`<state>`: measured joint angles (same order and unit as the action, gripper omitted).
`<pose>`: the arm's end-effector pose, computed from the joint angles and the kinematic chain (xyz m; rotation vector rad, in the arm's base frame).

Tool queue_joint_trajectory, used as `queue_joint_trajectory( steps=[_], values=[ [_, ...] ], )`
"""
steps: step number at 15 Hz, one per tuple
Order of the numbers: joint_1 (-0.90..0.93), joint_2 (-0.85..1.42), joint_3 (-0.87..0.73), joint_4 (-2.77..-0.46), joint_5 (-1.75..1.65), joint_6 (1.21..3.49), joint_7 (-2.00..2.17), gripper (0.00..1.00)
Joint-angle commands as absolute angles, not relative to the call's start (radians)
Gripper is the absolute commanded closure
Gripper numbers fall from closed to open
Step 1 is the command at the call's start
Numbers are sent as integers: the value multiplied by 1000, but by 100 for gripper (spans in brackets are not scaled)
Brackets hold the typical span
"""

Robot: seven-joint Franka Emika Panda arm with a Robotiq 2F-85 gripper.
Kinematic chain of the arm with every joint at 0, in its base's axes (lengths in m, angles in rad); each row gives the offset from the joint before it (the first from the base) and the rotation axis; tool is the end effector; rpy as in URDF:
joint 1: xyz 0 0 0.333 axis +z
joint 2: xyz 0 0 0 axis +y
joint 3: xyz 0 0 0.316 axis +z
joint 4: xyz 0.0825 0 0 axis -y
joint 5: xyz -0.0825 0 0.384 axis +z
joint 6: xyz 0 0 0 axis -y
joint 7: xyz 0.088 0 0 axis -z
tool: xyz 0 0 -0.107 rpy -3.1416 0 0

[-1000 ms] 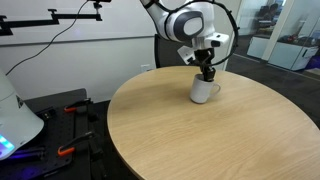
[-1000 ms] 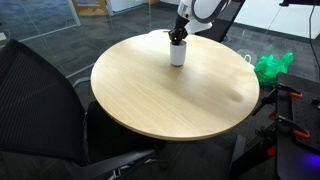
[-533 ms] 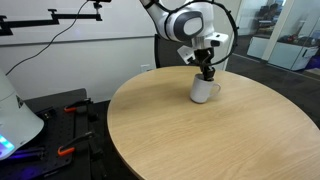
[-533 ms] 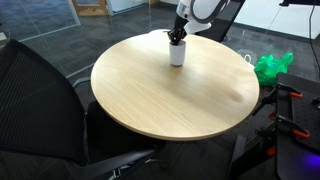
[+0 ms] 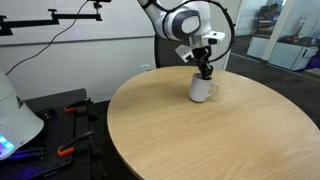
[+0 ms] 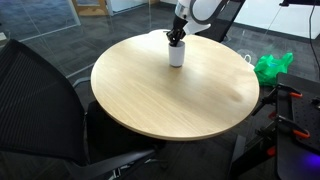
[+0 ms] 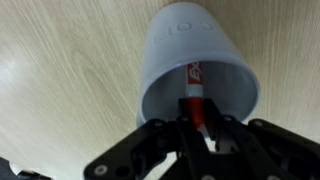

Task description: Remove the orange marker from the white mug and put it on the table

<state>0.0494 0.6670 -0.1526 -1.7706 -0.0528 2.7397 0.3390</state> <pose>0.6859 -0.0574 0.2191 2.9775 -0.5262 0.4864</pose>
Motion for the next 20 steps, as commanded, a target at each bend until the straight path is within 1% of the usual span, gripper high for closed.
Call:
queue_joint_trajectory(
  steps=[1, 12, 20],
  values=[
    [88, 614, -189, -1830, -66, 2745, 345, 95],
    [174, 492, -254, -1954, -130, 2744, 382, 95],
    [282, 340, -349, -2046, -349, 2744, 530, 95]
  ],
)
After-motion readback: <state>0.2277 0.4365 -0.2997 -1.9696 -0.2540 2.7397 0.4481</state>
